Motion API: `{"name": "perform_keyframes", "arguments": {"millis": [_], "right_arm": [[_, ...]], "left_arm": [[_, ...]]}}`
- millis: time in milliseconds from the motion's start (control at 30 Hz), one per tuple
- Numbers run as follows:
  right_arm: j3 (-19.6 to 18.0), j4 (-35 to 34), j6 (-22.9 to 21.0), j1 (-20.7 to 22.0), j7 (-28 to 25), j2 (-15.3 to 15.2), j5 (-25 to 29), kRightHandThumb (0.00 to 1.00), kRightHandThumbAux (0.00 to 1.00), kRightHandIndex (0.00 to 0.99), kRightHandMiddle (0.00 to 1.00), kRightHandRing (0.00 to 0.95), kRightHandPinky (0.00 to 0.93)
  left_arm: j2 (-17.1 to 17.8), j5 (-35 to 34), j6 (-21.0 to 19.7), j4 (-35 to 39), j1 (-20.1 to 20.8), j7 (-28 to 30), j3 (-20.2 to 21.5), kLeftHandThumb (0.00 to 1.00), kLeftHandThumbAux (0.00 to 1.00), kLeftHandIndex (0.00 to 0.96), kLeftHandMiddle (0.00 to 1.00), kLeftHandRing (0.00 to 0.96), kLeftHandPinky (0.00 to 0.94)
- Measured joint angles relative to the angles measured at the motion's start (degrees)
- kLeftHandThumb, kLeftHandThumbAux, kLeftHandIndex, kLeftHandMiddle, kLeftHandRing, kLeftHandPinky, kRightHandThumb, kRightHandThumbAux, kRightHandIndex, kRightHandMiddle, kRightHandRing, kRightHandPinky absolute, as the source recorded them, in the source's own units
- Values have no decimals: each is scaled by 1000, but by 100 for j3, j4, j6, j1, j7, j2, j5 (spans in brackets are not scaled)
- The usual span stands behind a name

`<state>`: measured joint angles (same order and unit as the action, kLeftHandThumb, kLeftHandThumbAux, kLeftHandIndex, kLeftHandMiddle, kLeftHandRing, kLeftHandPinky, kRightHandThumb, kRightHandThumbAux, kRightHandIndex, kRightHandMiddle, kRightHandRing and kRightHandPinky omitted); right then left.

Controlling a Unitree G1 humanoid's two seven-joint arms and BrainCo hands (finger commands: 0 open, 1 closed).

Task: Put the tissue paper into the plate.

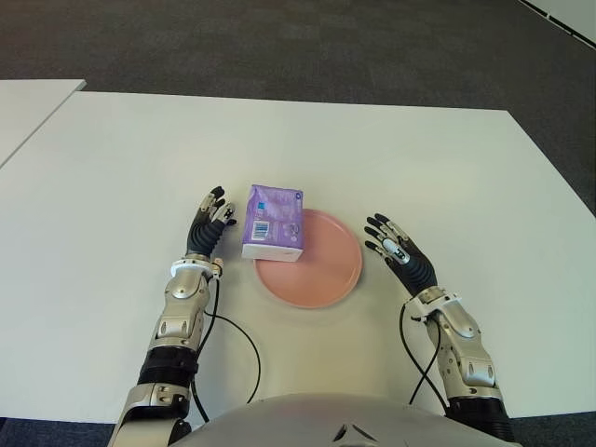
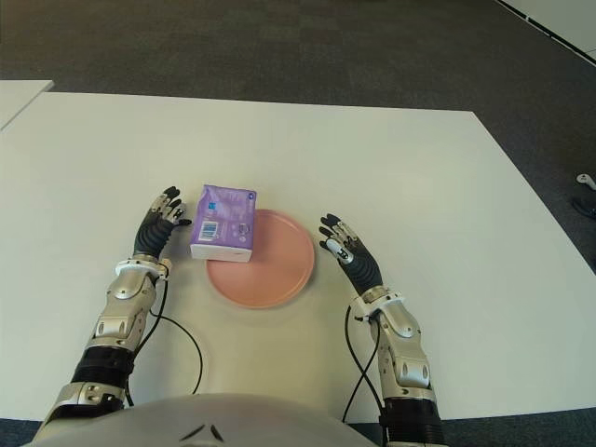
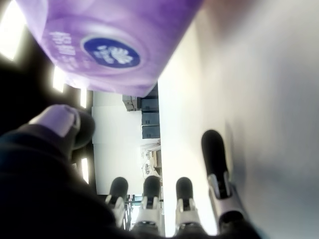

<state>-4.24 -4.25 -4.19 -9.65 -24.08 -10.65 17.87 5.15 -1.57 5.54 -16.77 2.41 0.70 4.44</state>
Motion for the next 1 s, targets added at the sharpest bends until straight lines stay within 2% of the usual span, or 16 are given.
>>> {"name": "perform_keyframes", "arguments": {"millis": [267,667,867,967,1000], "right_arm": [[-78,-488,-398,-76,37,-3,180,0,522,0,0,0,0],[-95,-572,-550,-123,57,-2,195,0,523,0,0,0,0],[-98,-584,-557,-123,58,-2,195,0,523,0,0,0,0],[-98,-588,-563,-123,58,-2,195,0,523,0,0,0,0],[-98,-589,-564,-123,58,-2,195,0,523,0,0,0,0]], "left_arm": [[0,1,-2,24,3,0,-19,0,472,0,0,0,0],[7,6,-32,37,-8,0,-50,0,473,0,0,0,0],[8,-1,-6,33,-13,0,-40,0,561,0,2,0,15],[6,1,115,-12,-32,-1,-27,60,681,8,0,0,6],[7,5,171,-32,-43,-1,-26,69,694,9,0,0,4]]}}
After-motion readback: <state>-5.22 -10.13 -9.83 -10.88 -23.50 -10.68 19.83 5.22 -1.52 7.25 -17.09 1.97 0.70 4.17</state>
